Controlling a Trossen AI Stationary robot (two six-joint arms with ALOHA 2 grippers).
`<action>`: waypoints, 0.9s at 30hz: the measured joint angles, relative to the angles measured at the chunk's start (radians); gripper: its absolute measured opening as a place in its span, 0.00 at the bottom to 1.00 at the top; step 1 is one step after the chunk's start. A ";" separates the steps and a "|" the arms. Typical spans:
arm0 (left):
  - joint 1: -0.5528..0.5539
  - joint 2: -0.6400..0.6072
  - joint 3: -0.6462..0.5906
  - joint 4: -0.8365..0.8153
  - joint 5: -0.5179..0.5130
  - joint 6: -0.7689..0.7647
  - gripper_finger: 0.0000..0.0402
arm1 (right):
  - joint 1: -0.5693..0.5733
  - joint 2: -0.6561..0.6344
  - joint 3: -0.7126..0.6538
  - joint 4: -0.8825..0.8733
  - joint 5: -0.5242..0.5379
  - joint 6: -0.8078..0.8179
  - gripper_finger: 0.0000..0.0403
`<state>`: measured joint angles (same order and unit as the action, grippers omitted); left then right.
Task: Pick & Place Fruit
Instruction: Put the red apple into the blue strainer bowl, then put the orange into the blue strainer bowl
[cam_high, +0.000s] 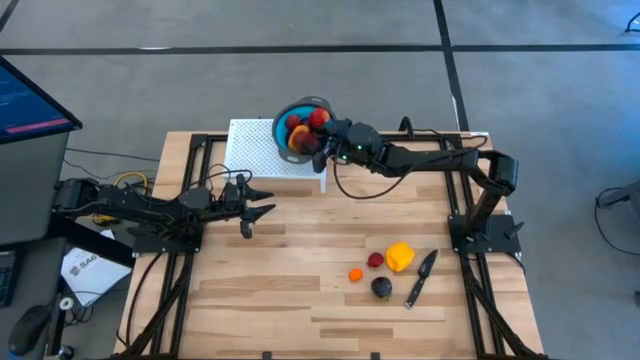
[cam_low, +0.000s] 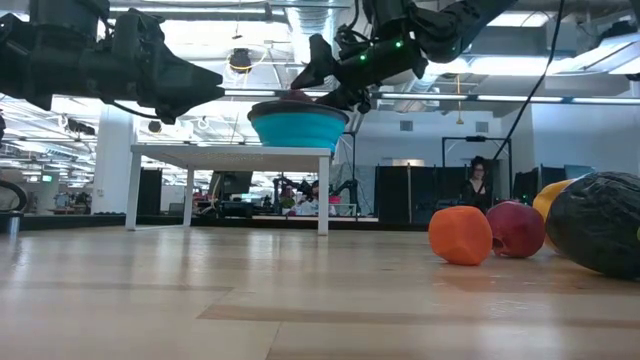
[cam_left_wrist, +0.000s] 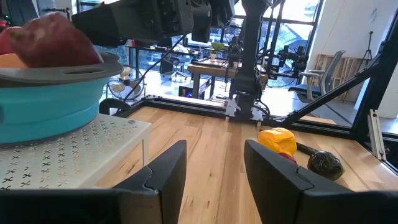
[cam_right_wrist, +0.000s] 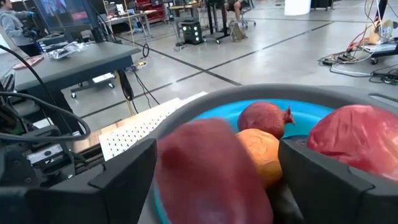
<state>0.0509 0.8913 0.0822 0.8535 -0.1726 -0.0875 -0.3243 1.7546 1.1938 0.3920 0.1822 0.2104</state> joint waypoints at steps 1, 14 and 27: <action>0.000 0.000 0.000 0.000 0.000 0.000 0.38 | 0.000 0.000 0.000 0.002 0.000 0.000 0.82; 0.000 0.000 0.000 0.000 0.004 0.000 0.38 | 0.008 -0.066 0.000 0.004 0.007 -0.107 0.79; -0.028 0.031 0.001 -0.004 0.050 0.051 0.38 | 0.295 -0.347 -0.155 -0.591 0.400 -0.066 0.75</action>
<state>0.0226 0.9228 0.0832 0.8497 -0.1230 -0.0361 -0.0296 1.4079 1.0388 -0.1990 0.5822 0.1444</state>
